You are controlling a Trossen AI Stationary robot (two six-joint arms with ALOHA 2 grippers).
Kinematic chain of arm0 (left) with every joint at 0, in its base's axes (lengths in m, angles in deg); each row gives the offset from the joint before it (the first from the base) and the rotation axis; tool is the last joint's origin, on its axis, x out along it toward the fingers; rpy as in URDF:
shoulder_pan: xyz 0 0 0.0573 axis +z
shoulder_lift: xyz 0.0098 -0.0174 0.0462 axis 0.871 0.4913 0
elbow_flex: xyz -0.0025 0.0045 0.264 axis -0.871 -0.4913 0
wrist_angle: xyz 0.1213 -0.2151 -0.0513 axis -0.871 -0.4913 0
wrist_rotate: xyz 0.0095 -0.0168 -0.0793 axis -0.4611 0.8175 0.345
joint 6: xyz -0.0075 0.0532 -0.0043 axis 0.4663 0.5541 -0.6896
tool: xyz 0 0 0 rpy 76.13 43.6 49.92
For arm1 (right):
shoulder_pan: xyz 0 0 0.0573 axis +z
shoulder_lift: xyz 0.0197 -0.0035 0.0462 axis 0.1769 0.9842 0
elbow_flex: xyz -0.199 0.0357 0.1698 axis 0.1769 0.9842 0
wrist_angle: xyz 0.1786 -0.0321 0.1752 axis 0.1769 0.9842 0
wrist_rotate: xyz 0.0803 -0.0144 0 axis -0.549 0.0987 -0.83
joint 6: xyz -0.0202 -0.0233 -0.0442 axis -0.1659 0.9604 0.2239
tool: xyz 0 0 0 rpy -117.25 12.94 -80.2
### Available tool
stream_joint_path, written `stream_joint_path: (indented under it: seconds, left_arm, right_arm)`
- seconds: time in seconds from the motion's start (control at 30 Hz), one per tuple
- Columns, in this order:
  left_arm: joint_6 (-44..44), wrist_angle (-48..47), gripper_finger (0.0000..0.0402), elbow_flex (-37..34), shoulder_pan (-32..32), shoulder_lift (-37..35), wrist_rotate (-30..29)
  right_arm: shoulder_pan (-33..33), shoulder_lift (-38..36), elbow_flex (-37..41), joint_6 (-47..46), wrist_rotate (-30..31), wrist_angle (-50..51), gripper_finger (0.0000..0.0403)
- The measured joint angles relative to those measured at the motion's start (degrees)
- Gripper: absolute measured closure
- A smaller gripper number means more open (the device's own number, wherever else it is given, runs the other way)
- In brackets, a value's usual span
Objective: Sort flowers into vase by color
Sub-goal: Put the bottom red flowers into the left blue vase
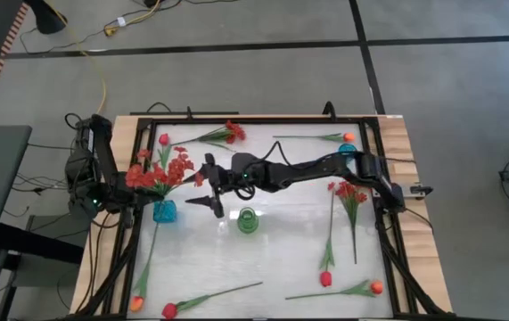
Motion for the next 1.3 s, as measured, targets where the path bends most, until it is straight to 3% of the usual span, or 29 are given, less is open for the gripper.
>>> stream_joint_path:
  seconds: [0.57, 0.73, 1.1, 1.3]
  left_arm:
    - [-0.2, -0.1, 0.0401, 0.0, 0.0, 0.0, 0.0]
    - [-0.4, -0.2, 0.0401, 0.0, 0.0, 0.0, -0.1]
    - [-0.4, -0.2, 0.0401, 0.0, 0.0, 0.0, -0.1]
    - [-0.4, -0.2, 0.0401, 0.0, 0.0, 0.0, -0.2]
  right_arm:
    - [0.8, -0.1, -0.2, -0.8, -0.2, -5.5, 0.0093]
    - [0.8, -0.1, -0.2, -0.9, 4.1, -5.8, 0.0096]
    - [0.6, -0.1, -0.2, -2.5, 7.4, -8.7, 0.0127]
    - [0.6, 6.6, -4.8, -5.0, 6.3, -9.3, 0.0127]
